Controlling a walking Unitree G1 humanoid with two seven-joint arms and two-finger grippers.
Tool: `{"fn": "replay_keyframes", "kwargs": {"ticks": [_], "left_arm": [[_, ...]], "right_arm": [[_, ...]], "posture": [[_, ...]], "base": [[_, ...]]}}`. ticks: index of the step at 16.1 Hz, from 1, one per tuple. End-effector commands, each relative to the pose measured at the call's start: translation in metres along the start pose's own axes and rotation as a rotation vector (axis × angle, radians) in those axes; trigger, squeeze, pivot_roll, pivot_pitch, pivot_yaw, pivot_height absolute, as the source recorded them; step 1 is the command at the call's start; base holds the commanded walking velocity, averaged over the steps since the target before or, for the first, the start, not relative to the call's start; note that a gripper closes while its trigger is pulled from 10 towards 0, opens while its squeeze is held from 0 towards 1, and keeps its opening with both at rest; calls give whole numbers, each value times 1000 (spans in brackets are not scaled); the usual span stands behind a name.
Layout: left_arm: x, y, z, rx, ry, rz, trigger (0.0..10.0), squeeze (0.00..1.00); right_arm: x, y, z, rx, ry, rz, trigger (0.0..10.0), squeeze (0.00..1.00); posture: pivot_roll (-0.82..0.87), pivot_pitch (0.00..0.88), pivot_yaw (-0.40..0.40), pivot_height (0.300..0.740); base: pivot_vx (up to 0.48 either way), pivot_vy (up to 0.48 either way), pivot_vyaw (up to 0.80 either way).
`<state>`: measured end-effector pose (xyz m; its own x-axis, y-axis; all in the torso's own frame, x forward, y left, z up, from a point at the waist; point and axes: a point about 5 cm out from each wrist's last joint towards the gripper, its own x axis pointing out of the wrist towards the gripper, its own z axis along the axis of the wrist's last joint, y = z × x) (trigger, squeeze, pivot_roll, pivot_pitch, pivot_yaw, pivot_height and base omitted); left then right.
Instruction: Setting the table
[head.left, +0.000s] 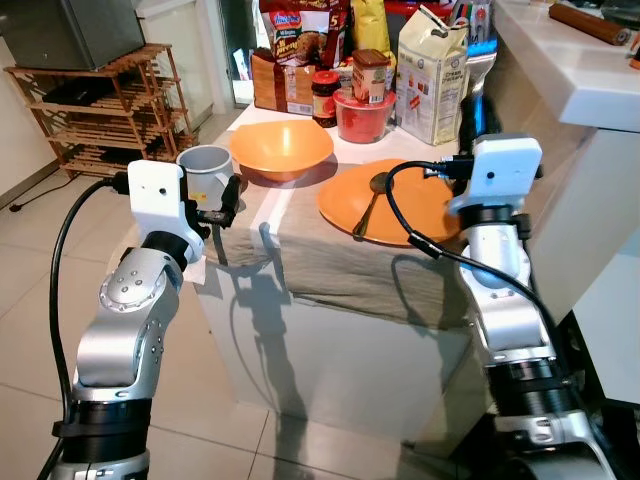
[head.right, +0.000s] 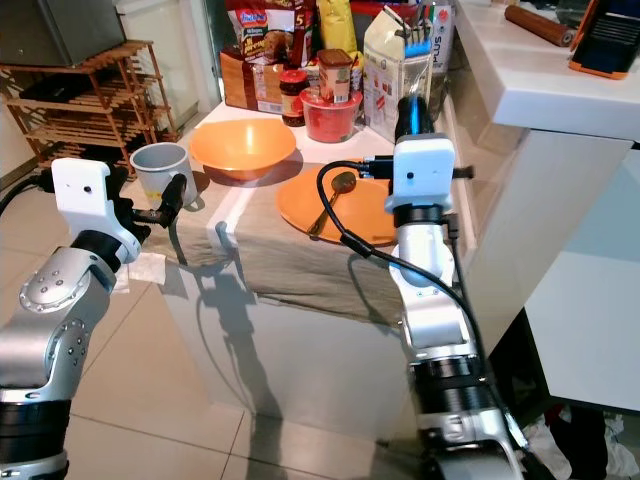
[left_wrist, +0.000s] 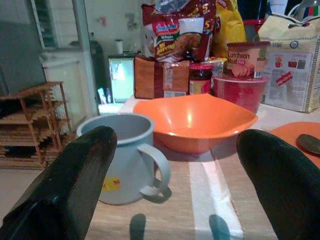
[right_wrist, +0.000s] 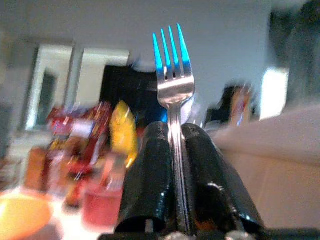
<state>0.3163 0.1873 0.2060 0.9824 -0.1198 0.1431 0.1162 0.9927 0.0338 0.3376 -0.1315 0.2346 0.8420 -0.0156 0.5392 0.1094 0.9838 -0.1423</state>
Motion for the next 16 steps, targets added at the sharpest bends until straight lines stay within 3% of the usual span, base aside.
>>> {"fn": "replay_keyframes", "kwargs": {"ticks": [1, 2, 3, 6, 9, 13, 16], "left_arm": [[-1, 2, -9, -10, 31, 19, 10000, 0], [-3, 1, -13, -36, 38, 38, 10000, 0], [-4, -1, -12, -36, 31, 42, 10000, 0], [-6, -3, -9, -24, -7, 50, 10000, 0], [-2, -5, -10, 14, 9, 71, 10000, 0], [0, -8, -12, -24, 10, 58, 10000, 0], [1, -9, -15, -6, 27, 66, 10000, 0]], "right_arm": [[-6, 2, -17, 66, 125, 1, 0, 0], [-23, 11, -35, 69, 226, 37, 0, 0], [-28, 14, -32, 57, 210, 56, 0, 0], [-24, 17, -16, 8, 104, 97, 0, 0], [-26, 15, -27, 20, 160, 99, 0, 0], [-30, 20, -38, 42, 217, 101, 0, 0], [-33, 19, -49, 65, 283, 100, 0, 0]], "posture": [[-53, 0, 40, 740], [-47, 0, 36, 740], [-48, 0, 33, 740], [-53, 0, 25, 740], [-51, 0, 23, 740], [-53, 0, 25, 740], [-54, 0, 24, 740]], "base": [[0, 0, 0], [0, 0, 0], [0, 0, 0], [0, 0, 0], [0, 0, 0], [0, 0, 0], [-300, 0, 0]]}}
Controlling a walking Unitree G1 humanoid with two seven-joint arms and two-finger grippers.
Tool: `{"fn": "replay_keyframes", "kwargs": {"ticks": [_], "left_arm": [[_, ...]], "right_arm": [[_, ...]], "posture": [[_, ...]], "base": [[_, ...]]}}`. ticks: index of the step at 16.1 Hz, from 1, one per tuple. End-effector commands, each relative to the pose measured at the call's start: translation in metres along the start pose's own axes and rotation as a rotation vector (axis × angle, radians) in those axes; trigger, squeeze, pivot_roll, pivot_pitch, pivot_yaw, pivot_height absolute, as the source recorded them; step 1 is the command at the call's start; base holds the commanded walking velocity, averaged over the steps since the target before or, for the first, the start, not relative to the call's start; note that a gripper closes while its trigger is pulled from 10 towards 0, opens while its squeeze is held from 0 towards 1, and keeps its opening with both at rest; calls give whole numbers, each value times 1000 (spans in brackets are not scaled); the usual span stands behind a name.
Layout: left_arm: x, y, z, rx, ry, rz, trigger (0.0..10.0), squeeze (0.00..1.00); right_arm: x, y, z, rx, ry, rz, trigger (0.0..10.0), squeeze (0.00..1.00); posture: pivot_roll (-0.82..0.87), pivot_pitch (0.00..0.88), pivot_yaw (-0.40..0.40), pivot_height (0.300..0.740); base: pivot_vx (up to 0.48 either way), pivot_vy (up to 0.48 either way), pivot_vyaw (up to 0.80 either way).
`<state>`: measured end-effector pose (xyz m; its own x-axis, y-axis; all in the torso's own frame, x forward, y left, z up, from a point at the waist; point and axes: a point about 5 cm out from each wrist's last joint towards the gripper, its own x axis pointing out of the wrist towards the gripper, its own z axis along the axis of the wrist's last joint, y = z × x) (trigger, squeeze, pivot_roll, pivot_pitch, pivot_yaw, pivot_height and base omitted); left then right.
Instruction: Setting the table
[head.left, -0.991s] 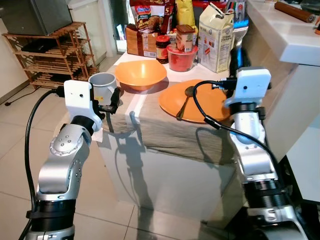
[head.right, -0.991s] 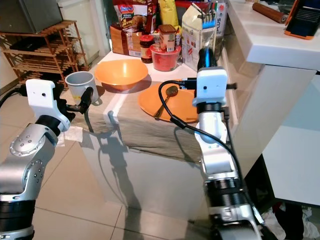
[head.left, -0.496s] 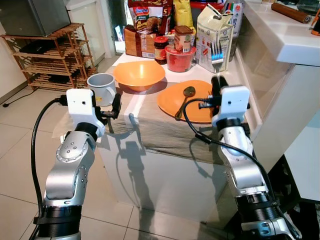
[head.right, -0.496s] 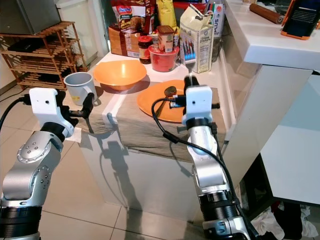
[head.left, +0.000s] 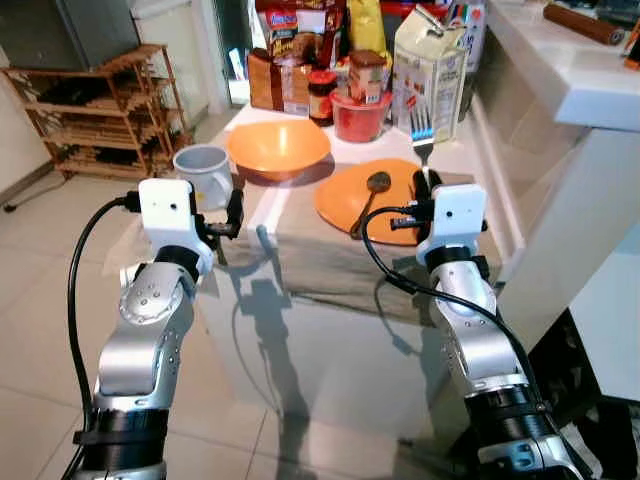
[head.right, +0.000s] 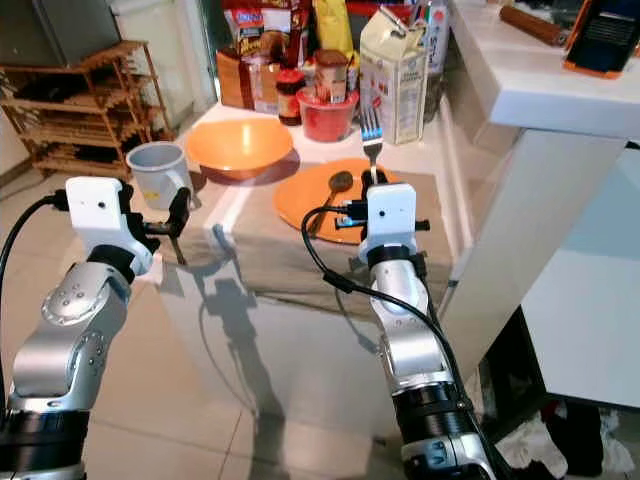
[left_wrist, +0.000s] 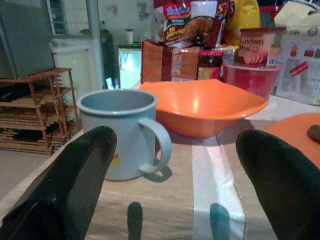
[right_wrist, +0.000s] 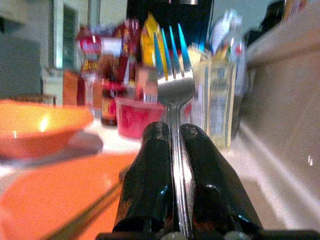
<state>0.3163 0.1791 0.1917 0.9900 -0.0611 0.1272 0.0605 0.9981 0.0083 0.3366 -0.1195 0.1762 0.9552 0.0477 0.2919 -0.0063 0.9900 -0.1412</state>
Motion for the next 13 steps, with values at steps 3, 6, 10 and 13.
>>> {"fn": "replay_keyframes", "kwargs": {"ticks": [3, 6, 10, 13], "left_arm": [[2, -1, -1, 6, 9, 0, 10000, 0], [1, 4, -5, -7, 24, 16, 10000, 0], [1, 2, -8, -8, 33, 7, 10000, 0], [1, -3, -9, 26, 24, -40, 10000, 0]], "right_arm": [[1, 1, -4, 10, 23, 9, 0, 0], [-2, 1, -10, 13, 46, 14, 0, 0], [-2, 0, -11, 11, 48, 14, 0, 0], [-1, 1, -11, 9, 48, 16, 0, 0]], "posture": [[-55, 0, 26, 740], [-56, 0, 24, 740], [-60, 0, 25, 740], [-64, 0, 29, 740]], "base": [[-401, 0, 0], [-395, 0, 0], [-398, 0, 0], [0, 0, 0]]}}
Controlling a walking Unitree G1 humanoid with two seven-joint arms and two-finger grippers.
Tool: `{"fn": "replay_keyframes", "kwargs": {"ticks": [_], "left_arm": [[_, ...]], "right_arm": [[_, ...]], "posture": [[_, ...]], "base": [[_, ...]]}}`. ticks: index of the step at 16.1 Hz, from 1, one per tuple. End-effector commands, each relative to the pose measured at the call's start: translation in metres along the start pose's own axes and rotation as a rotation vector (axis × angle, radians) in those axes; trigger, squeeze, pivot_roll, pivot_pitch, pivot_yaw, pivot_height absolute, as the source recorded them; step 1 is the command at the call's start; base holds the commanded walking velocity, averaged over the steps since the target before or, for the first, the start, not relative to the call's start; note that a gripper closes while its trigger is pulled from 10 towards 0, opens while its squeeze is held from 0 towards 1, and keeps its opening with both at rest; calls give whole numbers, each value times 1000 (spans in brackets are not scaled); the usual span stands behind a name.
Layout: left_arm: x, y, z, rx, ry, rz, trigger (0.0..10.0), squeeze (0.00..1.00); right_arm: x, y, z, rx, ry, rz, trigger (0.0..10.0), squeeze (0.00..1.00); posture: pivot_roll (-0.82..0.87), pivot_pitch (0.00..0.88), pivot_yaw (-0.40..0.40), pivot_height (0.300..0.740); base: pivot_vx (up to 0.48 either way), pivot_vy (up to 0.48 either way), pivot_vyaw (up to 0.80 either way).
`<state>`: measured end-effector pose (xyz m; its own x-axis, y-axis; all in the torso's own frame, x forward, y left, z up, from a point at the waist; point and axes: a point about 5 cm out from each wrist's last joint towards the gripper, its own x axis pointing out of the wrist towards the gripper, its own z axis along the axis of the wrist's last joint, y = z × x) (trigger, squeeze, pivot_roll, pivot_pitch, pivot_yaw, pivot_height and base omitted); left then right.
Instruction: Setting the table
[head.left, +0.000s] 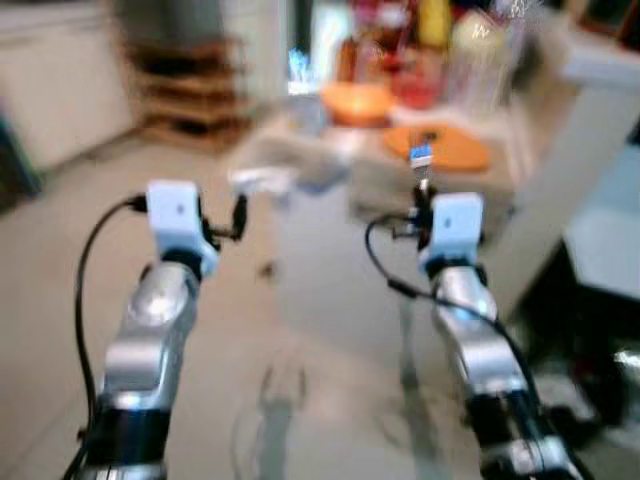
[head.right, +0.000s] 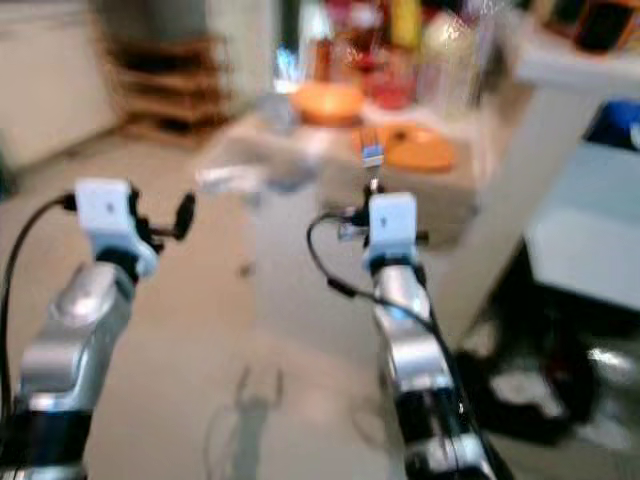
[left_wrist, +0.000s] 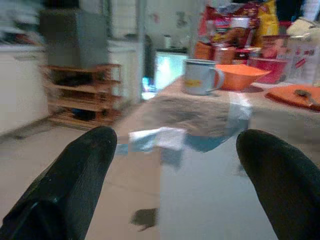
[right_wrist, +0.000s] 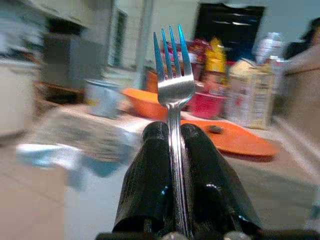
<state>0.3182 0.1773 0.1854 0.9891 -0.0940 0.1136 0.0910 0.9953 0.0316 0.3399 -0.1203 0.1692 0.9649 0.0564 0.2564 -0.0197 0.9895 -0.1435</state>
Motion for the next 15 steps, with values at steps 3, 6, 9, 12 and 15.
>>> {"fn": "replay_keyframes", "kwargs": {"ticks": [3, 6, 9, 12, 15], "left_arm": [[0, -1, -4, 7, 5, -21, 10000, 0], [1, -1, -6, -5, 12, -27, 10000, 0], [1, -1, -7, -8, 13, -26, 10000, 0], [2, -2, -8, -2, 17, -28, 10000, 0], [1, -2, -10, -6, 10, -18, 10000, 0]], "right_arm": [[-3, 1, -4, -5, 16, 9, 0, 0], [-2, 5, -7, 13, 38, 18, 0, 0], [-2, 5, -8, 19, 44, 19, 0, 0], [-1, 6, -10, 11, 55, 14, 0, 0], [1, 6, -7, 1, 41, 23, 0, 0]], "posture": [[-67, 0, 31, 740], [-67, 0, 32, 740], [-64, 0, 29, 740], [-65, 0, 28, 740], [-67, 0, 28, 740]], "base": [[0, -278, 0], [112, -374, -252], [0, 0, -769], [0, 0, -502], [0, -155, 0]]}}
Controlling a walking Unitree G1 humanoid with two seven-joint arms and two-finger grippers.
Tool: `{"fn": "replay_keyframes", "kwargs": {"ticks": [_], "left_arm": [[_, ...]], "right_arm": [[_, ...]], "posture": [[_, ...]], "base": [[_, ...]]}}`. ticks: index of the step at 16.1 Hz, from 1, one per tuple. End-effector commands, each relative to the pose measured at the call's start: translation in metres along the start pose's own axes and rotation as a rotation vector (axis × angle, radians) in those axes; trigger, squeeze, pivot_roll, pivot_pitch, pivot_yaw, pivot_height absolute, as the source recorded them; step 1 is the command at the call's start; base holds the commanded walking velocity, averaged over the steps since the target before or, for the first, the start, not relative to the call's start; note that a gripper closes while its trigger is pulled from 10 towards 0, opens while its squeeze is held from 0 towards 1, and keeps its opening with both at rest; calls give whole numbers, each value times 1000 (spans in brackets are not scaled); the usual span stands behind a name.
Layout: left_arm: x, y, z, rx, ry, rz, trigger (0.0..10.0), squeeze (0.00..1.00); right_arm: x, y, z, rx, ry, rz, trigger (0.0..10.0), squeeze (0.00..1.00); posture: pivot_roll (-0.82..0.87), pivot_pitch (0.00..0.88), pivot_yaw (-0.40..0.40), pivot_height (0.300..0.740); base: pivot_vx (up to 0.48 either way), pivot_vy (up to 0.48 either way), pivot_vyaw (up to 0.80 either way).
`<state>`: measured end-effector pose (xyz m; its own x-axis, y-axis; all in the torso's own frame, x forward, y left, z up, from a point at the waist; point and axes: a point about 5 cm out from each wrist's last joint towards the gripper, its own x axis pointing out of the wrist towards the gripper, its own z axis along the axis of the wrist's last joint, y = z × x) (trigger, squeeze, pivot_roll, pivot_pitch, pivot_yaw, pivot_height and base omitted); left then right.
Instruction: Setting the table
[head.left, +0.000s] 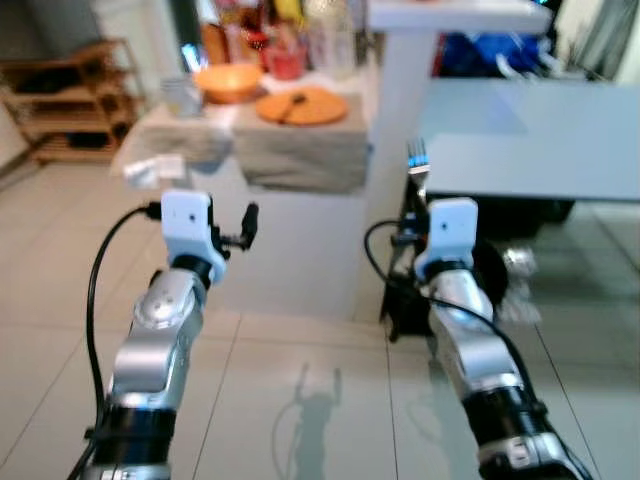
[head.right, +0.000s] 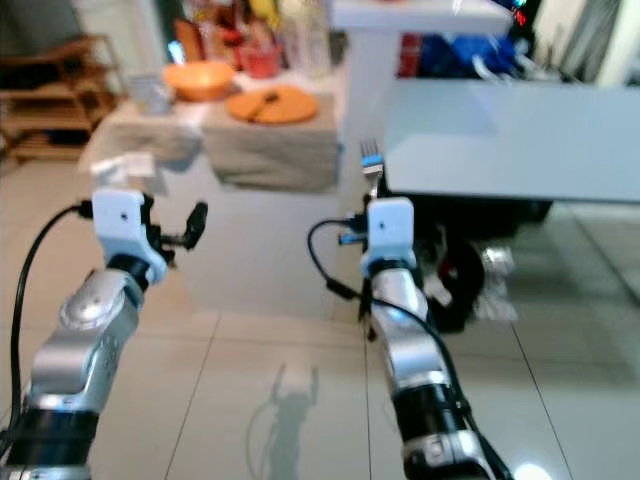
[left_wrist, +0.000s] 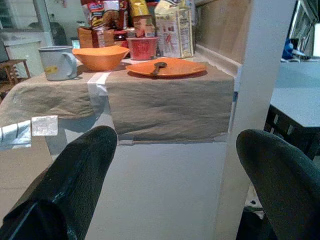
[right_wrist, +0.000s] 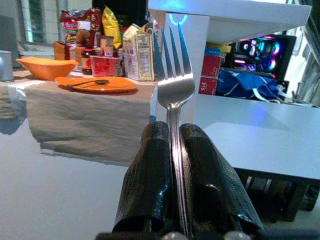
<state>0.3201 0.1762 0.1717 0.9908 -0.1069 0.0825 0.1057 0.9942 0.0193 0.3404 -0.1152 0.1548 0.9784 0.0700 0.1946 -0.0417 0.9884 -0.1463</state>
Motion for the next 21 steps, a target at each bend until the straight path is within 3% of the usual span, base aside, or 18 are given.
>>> {"fn": "replay_keyframes", "kwargs": {"ticks": [1, 10, 15, 19, 21], "left_arm": [[0, 0, 3, 0, -20, 0, 10000, 0], [2, -10, -2, -29, -20, 39, 10000, 0], [-5, -23, 2, -10, -50, -33, 10000, 0], [-13, -31, 11, 30, -104, -114, 10000, 0], [-21, -24, 30, 28, -169, -108, 10000, 0]], "right_arm": [[3, -2, 6, -3, -20, 1, 0, 0], [4, -1, 4, -6, -20, 14, 0, 0], [4, -7, 4, -17, -25, 7, 0, 0], [4, -12, 3, -26, -22, -2, 0, 0], [4, -28, 3, -44, -20, -50, 0, 0]], "posture": [[-67, 0, 28, 740], [-75, 0, 34, 740], [-81, 0, 37, 740], [-80, 0, 39, 740], [-82, 0, 42, 740]], "base": [[0, -461, 0], [0, -442, 0], [0, -435, 0], [190, -405, 0], [127, -201, 0]]}}
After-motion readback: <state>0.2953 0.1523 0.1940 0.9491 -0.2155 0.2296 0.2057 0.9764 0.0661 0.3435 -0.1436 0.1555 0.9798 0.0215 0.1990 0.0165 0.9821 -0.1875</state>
